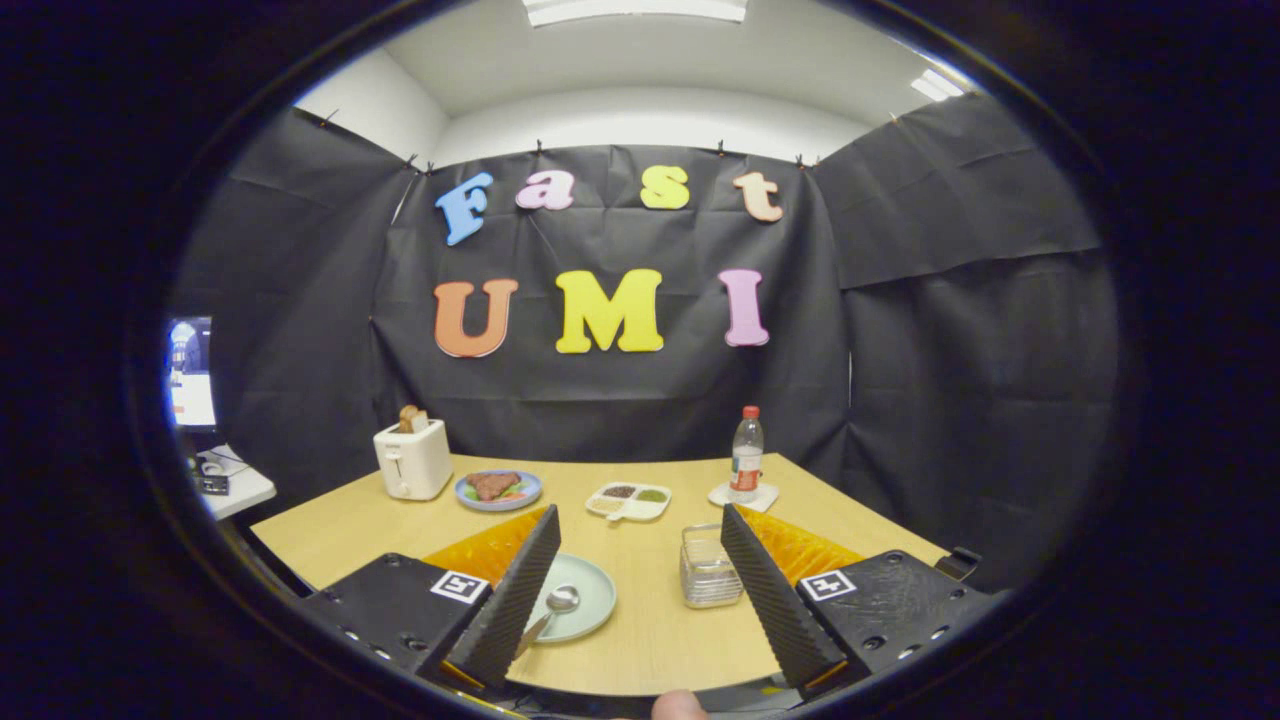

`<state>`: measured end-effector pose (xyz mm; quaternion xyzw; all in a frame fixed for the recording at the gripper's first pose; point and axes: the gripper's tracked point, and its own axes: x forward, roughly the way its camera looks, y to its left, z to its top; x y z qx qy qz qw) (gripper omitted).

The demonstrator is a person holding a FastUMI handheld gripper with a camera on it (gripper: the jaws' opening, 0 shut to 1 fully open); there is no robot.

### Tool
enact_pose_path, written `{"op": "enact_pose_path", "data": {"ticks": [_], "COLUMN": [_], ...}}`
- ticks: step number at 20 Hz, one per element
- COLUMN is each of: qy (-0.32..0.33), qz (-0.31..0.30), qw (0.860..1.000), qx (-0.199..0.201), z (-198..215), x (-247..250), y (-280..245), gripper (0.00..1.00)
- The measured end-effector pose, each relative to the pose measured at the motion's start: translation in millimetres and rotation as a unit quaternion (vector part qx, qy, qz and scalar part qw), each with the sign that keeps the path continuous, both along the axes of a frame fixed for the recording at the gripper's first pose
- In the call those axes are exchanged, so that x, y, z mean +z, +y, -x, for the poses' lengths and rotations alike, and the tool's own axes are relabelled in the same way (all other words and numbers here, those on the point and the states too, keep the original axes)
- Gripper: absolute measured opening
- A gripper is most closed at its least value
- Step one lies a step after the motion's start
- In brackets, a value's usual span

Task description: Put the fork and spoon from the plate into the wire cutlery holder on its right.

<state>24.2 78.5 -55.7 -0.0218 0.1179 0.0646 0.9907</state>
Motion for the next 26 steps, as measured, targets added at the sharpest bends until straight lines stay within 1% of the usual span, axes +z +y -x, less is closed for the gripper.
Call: {"op": "enact_pose_path", "data": {"ticks": [5,9,12,16,18,23,24,26], "qy": [0.074,0.14,0.191,0.265,0.288,0.333,0.341,0.342], "qz": [0.009,0.014,0.023,0.029,0.038,0.046,0.046,0.055], "qw": [0.997,0.99,0.981,0.963,0.956,0.941,0.938,0.937], "qx": [0.011,0.017,0.026,0.033,0.037,0.041,0.04,0.036], "z": [-20,-35,-43,-45,-43,-38,-37,-38], "x": [-46,-83,-108,-146,-160,-190,-194,-197], "y": [23,43,58,77,84,99,102,100], "gripper": [0.97,0.97,0.97,0.97,0.95,0.94,0.92,0.79]}}
